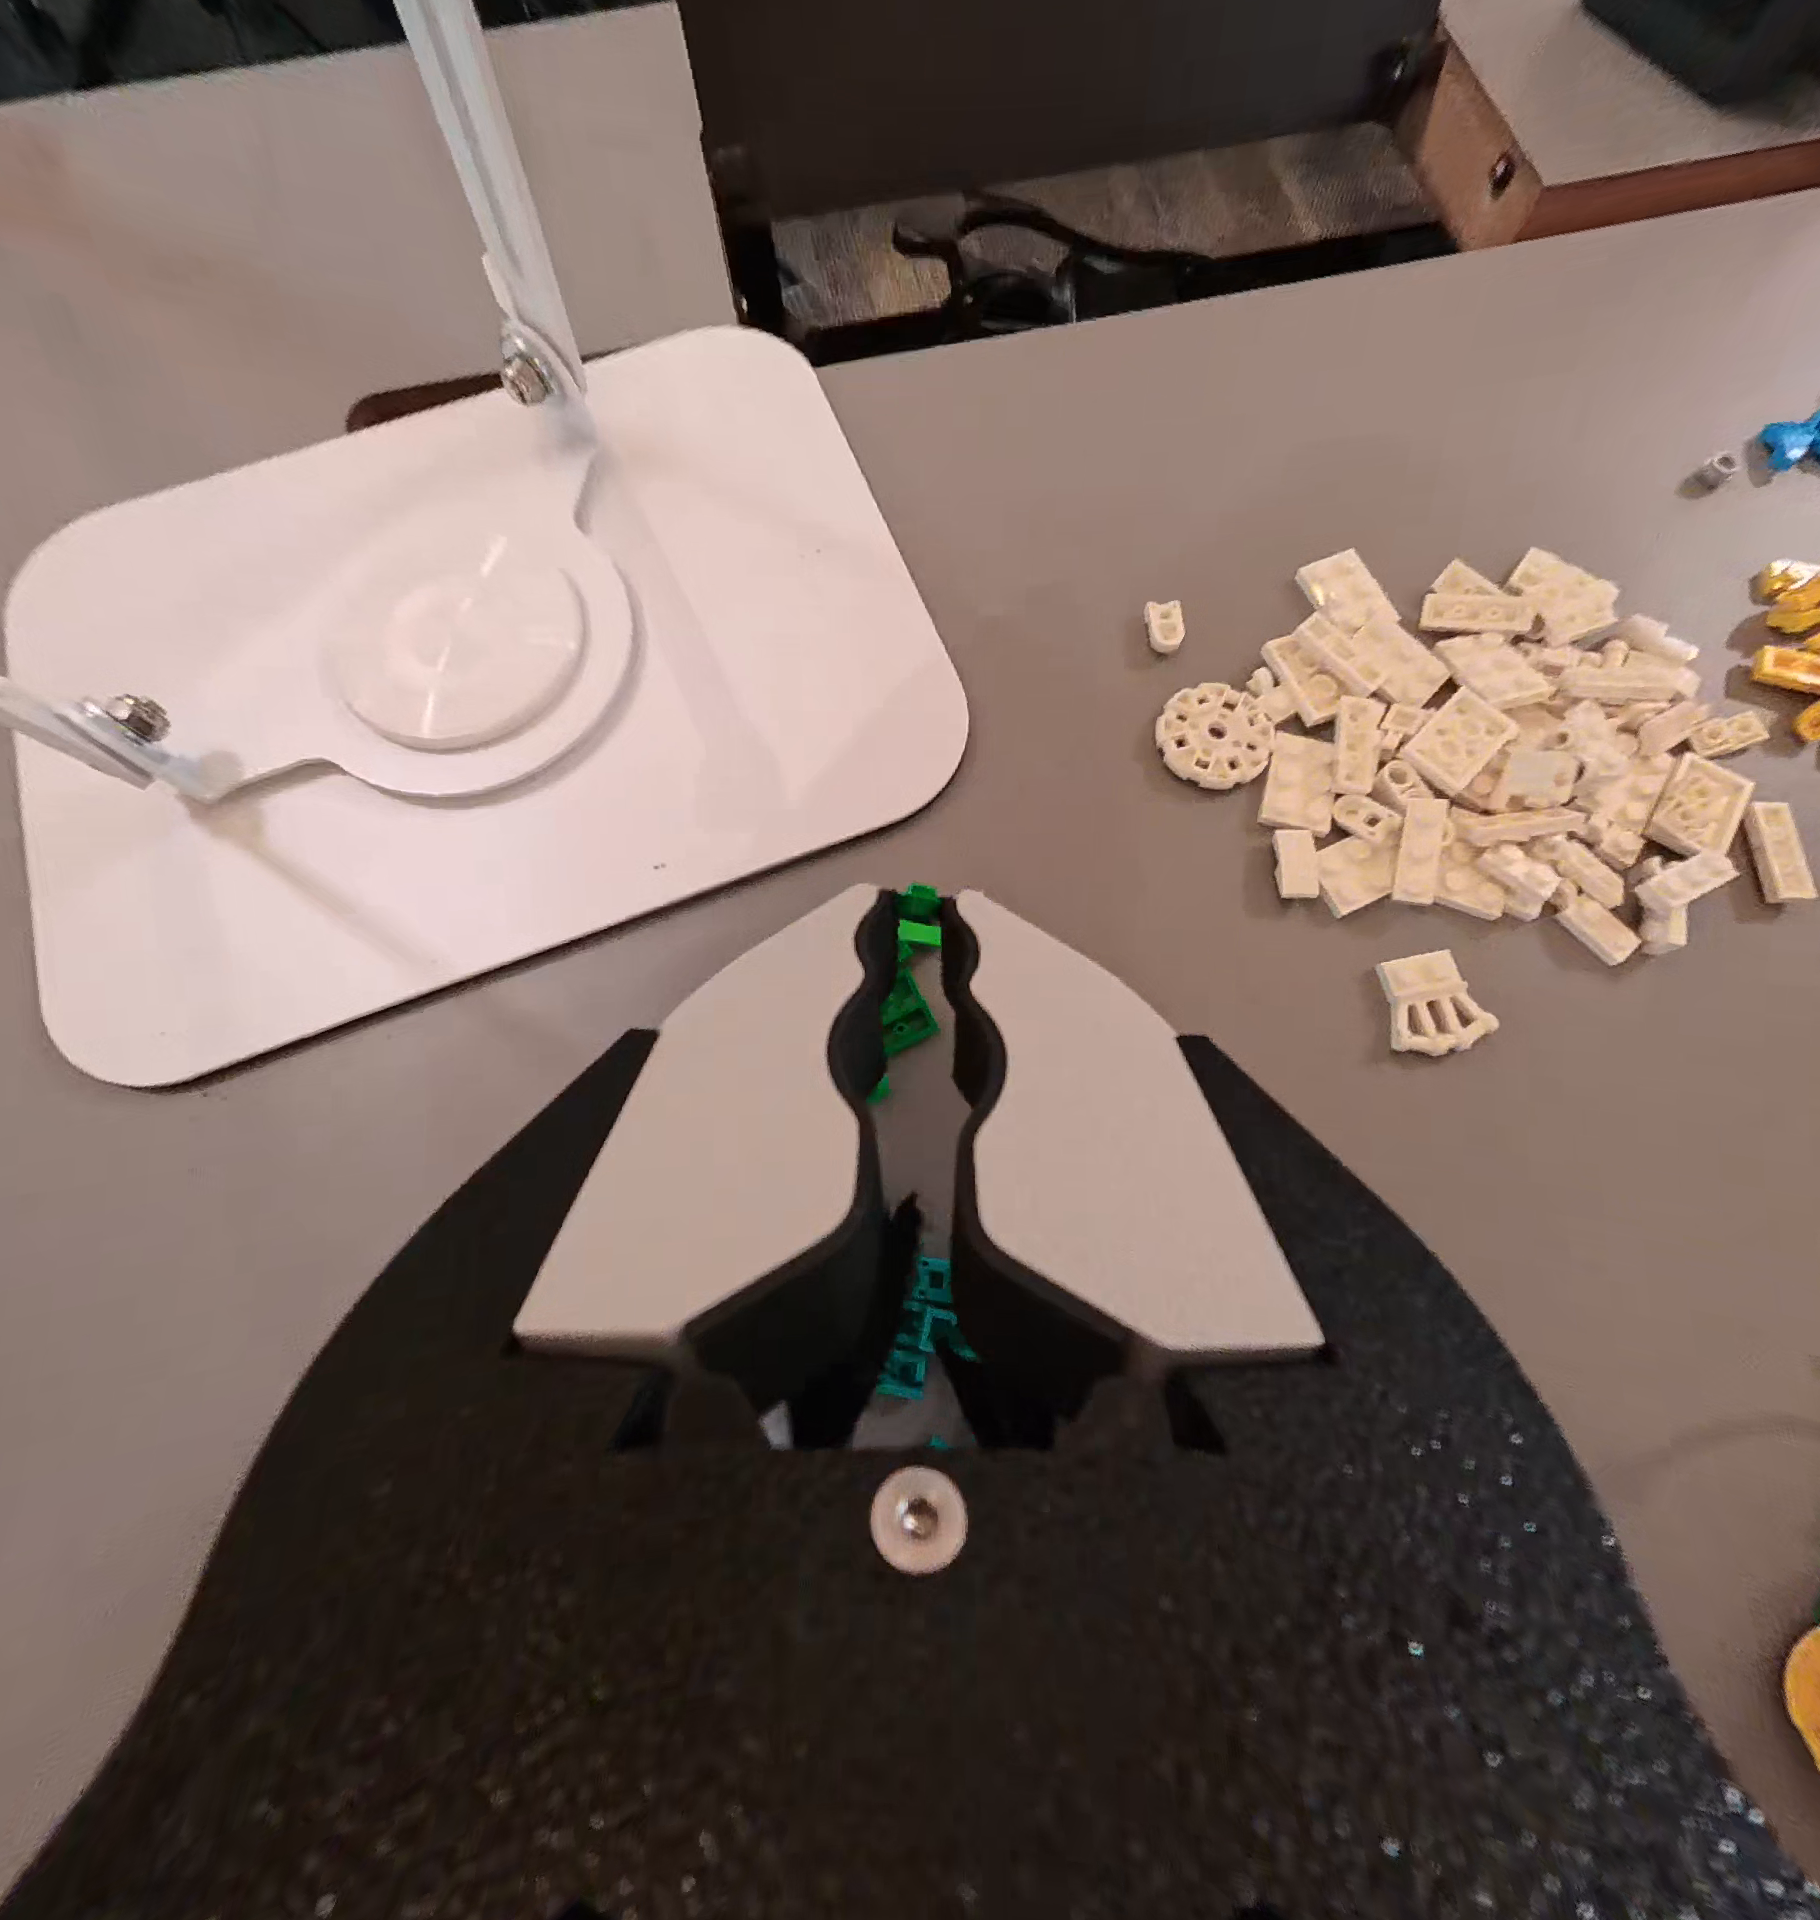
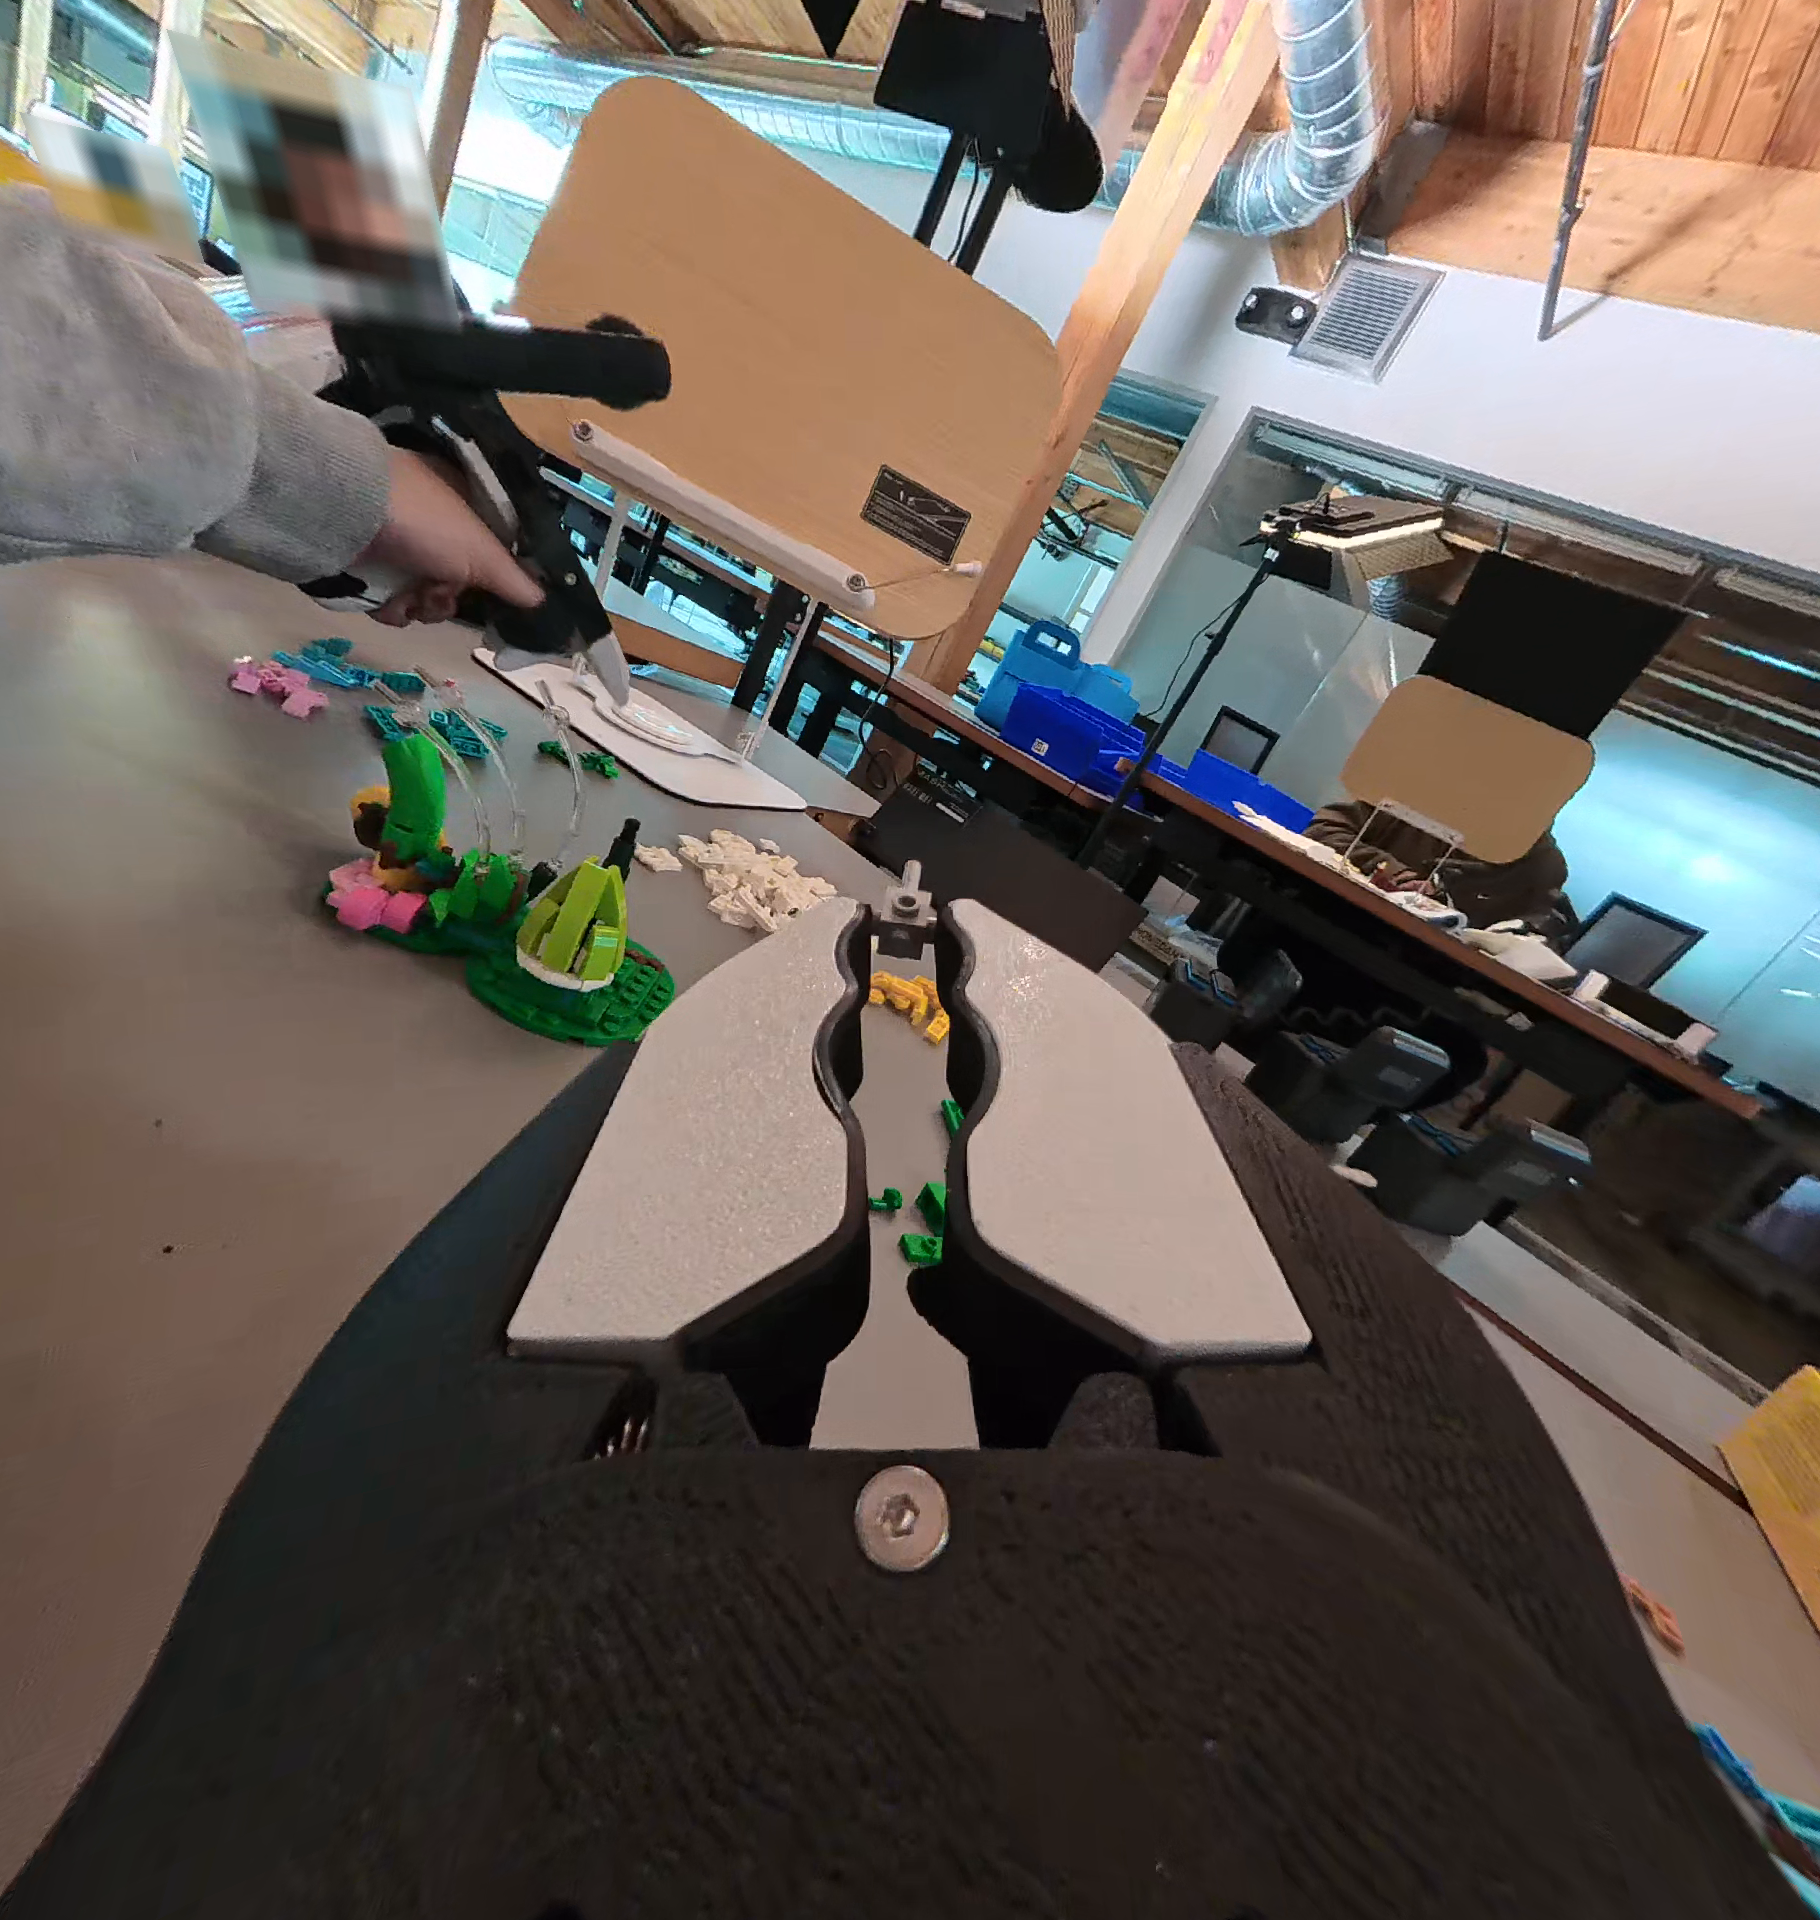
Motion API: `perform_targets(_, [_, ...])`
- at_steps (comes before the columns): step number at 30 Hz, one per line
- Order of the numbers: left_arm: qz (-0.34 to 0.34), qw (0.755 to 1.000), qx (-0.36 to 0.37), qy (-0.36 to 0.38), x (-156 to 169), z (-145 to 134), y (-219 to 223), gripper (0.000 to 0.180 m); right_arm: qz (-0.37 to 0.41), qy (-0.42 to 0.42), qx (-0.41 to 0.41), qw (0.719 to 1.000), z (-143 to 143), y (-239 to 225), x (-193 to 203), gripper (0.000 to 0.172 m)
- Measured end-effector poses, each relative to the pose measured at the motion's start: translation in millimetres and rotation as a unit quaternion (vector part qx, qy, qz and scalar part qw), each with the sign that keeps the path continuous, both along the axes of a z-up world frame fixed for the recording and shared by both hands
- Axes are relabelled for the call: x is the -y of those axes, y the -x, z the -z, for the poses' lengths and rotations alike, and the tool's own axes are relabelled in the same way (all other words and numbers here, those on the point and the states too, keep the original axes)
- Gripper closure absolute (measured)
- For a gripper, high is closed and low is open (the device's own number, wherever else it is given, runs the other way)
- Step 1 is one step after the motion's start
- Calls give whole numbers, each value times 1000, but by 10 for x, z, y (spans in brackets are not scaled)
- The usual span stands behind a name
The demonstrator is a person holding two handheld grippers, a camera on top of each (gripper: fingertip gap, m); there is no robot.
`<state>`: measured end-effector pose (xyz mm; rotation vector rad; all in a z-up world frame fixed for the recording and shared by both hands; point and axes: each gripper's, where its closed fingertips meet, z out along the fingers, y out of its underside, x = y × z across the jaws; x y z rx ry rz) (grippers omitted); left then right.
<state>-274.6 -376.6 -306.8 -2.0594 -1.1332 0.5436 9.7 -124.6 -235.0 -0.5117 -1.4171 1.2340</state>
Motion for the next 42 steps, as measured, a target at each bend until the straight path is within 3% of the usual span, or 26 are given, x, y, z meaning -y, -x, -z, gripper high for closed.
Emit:
perform_targets(5, [-8,999,32,38,53,172,-1,169,-3,20,14,1000,10,27,-33,162])
perform_targets(11, [-22,998,49,29,81,242,-14,150,-8,8,14,1000,21,-1,6,161])
perform_targets(18, [-35,998,59,-1,129,300,-34,144,-17,4,19,1000,34,-6,54,161])
perform_targets(29, [-49,995,77,-34,122,281,24,121,-21,4,18,1000,30,5,72,162])
perform_targets(33, [-46,995,15,-87,-10,-17,-4,114,-22,5,16,1000,24,2,73,162])
perform_targets(35, [-10,988,-52,-142,-219,-356,-236,114,-23,4,15,1000,23,-1,74,162])
perform_targets(38, [85,970,-135,-181,-591,-754,-957,115,-28,0,16,999,29,-11,92,161])
perform_targets(42, [259,920,-200,-215,-1135,-959,-2265,128,-62,-7,20,998,44,-65,190,161])
